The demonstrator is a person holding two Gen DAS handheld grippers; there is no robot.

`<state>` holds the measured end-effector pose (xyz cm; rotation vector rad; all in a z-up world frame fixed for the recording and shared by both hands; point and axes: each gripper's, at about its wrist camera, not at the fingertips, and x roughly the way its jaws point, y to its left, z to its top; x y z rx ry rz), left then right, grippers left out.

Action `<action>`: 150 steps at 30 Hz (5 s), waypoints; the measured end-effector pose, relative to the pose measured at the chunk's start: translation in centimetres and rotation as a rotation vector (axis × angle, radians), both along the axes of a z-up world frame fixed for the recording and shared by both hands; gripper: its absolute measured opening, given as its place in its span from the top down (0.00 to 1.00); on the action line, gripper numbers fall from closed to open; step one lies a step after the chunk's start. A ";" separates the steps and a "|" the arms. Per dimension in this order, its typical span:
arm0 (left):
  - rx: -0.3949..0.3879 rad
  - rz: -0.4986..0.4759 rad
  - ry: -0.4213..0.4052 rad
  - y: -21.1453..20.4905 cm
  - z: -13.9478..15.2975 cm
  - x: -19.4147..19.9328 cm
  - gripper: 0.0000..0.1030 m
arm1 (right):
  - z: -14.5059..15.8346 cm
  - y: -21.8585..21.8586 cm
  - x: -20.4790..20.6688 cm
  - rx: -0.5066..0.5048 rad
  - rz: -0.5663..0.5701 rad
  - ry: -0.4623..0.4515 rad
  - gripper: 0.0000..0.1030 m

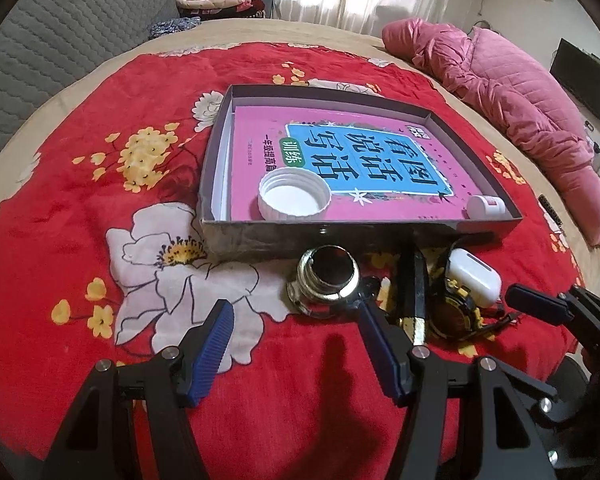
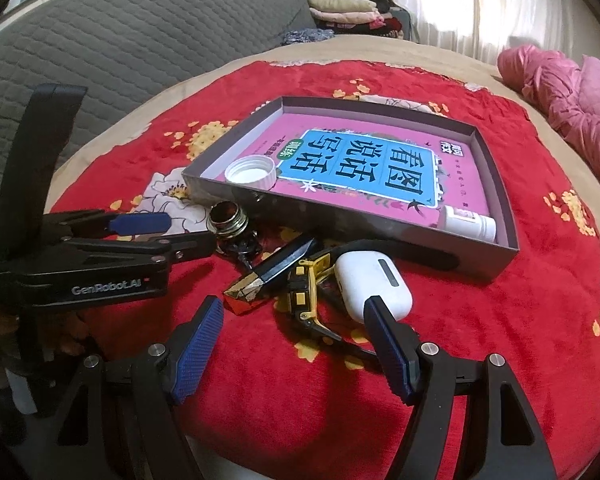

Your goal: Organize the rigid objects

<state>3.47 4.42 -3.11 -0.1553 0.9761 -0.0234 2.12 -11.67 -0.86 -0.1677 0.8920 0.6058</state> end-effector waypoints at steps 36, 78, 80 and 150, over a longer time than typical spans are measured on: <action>-0.074 -0.022 -0.006 0.9 -1.9 2.4 0.39 | -2.7 2.5 1.6 -0.041 0.046 0.022 0.46; -0.125 -0.082 -0.034 0.7 -1.8 2.4 0.65 | -2.7 2.4 1.6 -0.066 0.040 0.007 0.83; -0.144 -0.076 -0.033 1.0 -1.8 2.4 0.65 | -2.6 2.4 1.4 -0.066 0.042 0.004 0.83; -0.092 -0.079 -0.210 -0.3 3.9 -1.7 0.65 | 4.9 -1.3 0.1 0.103 -0.043 -0.128 0.83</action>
